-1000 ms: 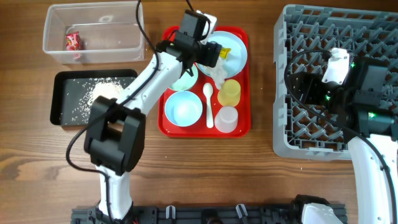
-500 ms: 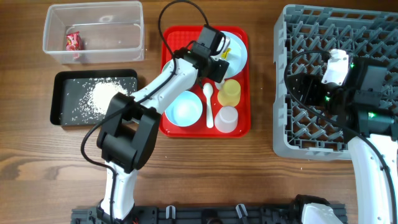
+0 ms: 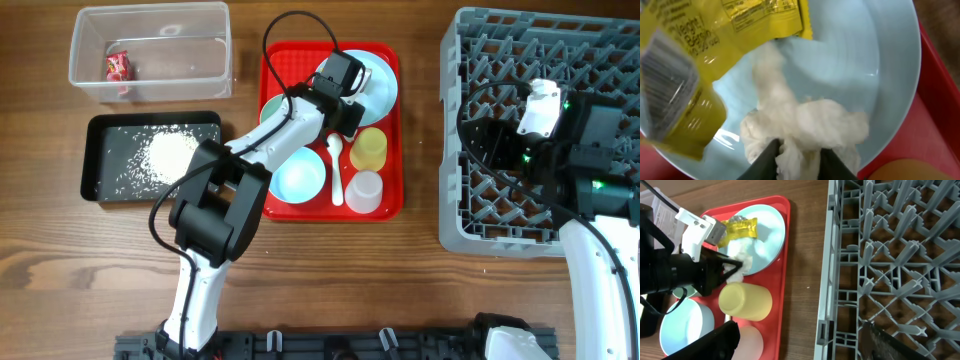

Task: Sort waste into correct bins and load items into the dishwasher rack
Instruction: 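Pick the white tissue from the plate and drop it in the clear bin, then pick the yellow wrapper from the plate and drop it in the clear bin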

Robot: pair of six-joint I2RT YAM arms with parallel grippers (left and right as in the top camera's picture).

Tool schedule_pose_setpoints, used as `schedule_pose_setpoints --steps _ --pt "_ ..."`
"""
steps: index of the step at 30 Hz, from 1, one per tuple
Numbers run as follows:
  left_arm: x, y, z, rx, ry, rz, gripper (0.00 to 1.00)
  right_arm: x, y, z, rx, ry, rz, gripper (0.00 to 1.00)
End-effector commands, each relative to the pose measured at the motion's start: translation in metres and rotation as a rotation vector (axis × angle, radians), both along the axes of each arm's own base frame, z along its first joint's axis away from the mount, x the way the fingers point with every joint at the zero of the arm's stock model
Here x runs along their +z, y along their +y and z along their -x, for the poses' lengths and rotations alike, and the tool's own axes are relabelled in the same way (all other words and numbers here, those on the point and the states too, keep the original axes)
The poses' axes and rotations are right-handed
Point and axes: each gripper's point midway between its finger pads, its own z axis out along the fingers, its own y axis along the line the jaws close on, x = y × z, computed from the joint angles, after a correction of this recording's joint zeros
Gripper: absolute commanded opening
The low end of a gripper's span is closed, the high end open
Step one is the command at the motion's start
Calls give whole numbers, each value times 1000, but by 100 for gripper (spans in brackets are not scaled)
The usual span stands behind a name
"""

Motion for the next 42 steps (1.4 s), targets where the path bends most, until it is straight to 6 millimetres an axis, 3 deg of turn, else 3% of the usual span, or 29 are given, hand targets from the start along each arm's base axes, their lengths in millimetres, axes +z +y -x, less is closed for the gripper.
schedule_pose_setpoints --steps 1,5,9,12,15,22,26,31,32,33,34,35,36,40,42 --pt "-10 1 0 -1 11 -11 4 4 -3 -3 -4 -11 15 80" --pt "13 -1 -4 7 -26 17 4 4 -3 -3 -4 -11 15 80" --pt "86 2 -7 63 -113 108 4 4 -3 -3 -4 -11 15 80" --pt "131 17 -8 96 -167 150 4 4 -3 -3 -4 -11 15 80" --pt "152 40 -14 139 -190 159 4 4 -3 -3 -4 -11 15 80" --pt "155 143 -51 379 -190 162 4 4 -4 -4 -4 -15 16 80" --pt "158 228 -72 559 -240 113 4 5 -4 -5 -4 -21 17 80" --pt "147 308 -93 719 -296 74 4 3 -4 -5 -5 -14 15 80" --pt "141 318 -97 737 -299 72 11 3 -4 -5 -5 -11 13 80" --pt "133 325 -101 749 -296 70 33 1 -4 -6 -5 -7 13 80" --pt "123 330 -106 758 -296 67 68 0 -4 -6 -5 -2 12 80" --pt "117 331 -109 759 -295 67 88 -1 -4 -6 -6 2 11 80" --pt "115 331 -110 759 -296 67 100 -3 -4 -7 -5 7 11 80" --pt "119 327 -115 749 -320 81 100 -6 -4 -7 -5 20 9 80" --pt "124 302 -113 685 -299 130 100 -7 -4 -7 -4 22 9 80"
